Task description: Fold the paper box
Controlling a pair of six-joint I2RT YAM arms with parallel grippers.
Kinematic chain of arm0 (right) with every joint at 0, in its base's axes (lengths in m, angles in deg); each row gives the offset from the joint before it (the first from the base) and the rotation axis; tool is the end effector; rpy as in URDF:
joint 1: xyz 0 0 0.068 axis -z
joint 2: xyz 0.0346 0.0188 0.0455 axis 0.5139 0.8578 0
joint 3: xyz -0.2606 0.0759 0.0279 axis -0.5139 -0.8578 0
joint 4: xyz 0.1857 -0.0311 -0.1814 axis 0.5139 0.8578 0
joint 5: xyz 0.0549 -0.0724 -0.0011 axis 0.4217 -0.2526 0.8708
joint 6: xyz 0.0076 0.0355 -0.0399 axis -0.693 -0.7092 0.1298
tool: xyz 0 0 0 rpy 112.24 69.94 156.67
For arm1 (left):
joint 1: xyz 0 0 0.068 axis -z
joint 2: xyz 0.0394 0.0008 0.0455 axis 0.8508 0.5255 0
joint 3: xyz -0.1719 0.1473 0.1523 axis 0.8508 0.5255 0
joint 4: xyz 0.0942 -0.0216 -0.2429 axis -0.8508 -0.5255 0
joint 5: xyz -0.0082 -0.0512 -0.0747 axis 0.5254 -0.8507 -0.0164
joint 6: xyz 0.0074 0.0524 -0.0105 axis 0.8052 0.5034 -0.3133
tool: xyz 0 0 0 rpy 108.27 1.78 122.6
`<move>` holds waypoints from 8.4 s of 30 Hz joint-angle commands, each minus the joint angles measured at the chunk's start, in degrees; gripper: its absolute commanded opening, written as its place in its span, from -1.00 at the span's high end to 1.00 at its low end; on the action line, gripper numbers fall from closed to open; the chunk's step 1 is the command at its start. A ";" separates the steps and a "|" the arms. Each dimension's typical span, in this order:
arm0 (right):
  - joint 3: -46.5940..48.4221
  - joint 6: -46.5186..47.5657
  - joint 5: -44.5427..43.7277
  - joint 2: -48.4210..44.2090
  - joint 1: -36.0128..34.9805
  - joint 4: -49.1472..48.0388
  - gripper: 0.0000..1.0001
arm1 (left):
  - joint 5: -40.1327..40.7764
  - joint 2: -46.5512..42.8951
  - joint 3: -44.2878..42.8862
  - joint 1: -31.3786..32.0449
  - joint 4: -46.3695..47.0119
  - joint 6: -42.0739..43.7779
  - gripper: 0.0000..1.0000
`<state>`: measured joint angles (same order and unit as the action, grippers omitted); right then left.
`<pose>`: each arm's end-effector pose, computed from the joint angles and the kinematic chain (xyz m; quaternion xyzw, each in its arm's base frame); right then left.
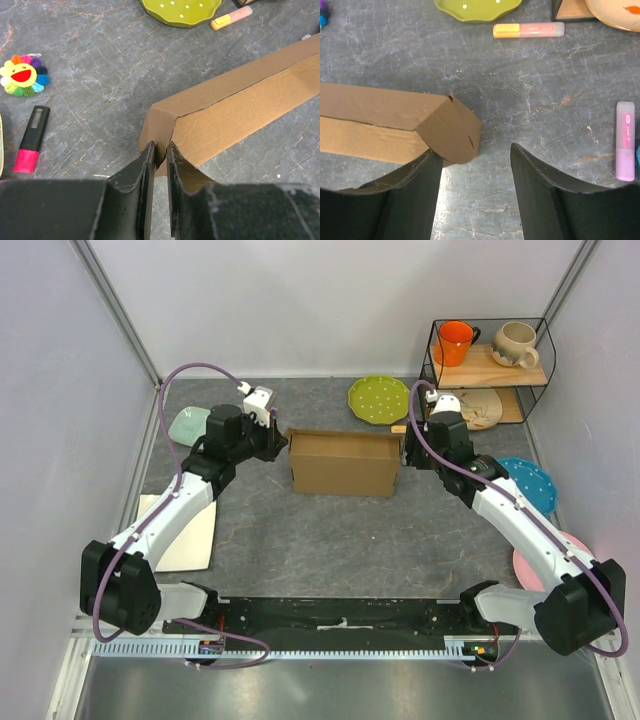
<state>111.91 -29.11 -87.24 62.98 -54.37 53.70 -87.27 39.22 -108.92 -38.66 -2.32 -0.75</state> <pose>0.2484 0.0992 0.3119 0.0187 0.8798 0.0791 0.4683 0.2793 -0.1098 0.3039 0.1889 0.8105 -0.2201 0.5089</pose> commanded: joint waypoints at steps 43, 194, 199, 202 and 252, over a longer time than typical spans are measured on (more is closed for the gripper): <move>12.09 -7.14 5.96 7.17 -0.29 4.28 1.00 | 0.50 1.57 -3.23 0.05 -0.76 -0.42 0.49; 17.63 -6.96 5.60 9.28 -0.20 10.26 1.00 | 8.49 3.51 -3.23 1.98 -1.38 5.64 0.96; 17.28 -9.86 9.39 9.01 0.32 10.97 1.00 | 10.51 2.72 -2.35 3.21 -0.94 7.04 0.96; 15.79 -11.70 12.46 8.75 1.90 10.79 1.00 | 12.53 2.36 -1.91 4.35 -0.94 8.62 0.96; 2.25 -6.62 13.27 0.66 9.29 4.72 1.00 | 16.06 0.34 -0.33 6.73 -0.06 7.31 0.97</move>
<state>113.81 -39.93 -63.88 64.49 -44.45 55.04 -72.45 39.36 -106.84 -31.49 0.89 6.98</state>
